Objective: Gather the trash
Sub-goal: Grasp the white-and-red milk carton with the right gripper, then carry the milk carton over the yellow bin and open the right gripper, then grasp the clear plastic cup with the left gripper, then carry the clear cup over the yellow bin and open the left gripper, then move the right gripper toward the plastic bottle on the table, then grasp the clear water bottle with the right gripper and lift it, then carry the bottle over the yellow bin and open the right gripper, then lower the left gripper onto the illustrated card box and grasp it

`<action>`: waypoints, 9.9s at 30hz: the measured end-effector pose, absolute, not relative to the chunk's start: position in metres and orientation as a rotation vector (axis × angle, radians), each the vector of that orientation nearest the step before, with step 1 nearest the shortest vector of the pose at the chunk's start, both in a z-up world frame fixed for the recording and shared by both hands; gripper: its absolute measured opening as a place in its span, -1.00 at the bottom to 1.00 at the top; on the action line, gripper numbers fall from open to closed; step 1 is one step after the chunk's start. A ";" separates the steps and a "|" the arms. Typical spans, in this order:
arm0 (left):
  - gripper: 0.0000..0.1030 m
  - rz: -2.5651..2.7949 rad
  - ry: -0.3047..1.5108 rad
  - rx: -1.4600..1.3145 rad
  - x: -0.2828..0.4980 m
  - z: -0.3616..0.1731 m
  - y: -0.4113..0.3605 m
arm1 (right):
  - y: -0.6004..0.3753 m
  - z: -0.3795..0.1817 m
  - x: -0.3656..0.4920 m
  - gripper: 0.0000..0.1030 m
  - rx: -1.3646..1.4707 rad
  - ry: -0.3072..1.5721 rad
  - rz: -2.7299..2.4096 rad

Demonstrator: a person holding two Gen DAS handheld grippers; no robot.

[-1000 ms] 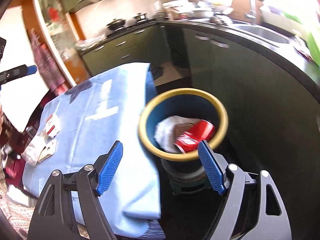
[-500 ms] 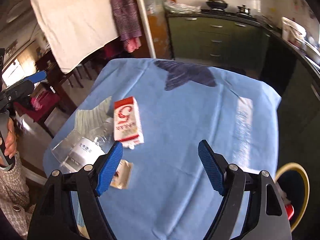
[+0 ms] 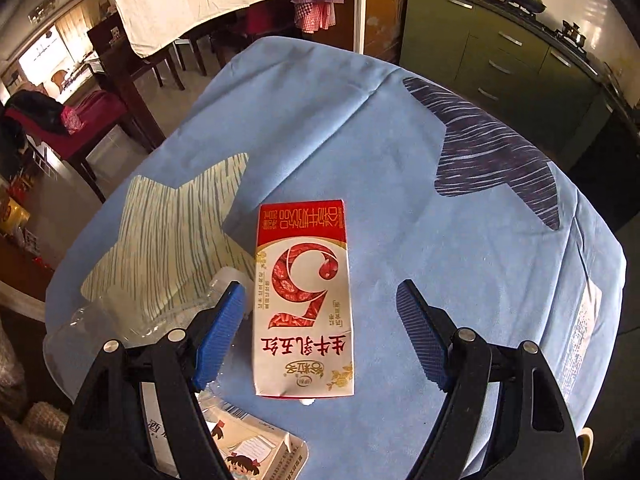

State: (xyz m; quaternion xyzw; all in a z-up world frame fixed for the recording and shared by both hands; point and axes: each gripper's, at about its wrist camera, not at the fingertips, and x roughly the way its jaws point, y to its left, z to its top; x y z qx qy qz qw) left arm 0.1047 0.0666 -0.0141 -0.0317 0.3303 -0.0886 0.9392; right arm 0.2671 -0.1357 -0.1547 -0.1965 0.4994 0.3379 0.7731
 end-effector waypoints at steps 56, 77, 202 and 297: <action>0.71 -0.244 0.777 -0.025 0.116 -0.036 0.017 | -0.617 -0.167 0.247 0.34 0.151 1.044 -0.269; 0.71 -0.166 1.108 -0.079 0.119 -0.107 0.031 | -0.393 -0.101 0.287 0.46 0.148 0.816 0.207; 0.82 0.157 0.289 -0.205 0.170 -0.039 0.106 | -0.142 -0.157 0.187 0.52 -0.157 1.455 0.750; 0.87 -0.765 0.849 0.452 0.144 -0.155 -0.062 | -0.447 -0.111 0.238 0.60 0.292 0.551 0.092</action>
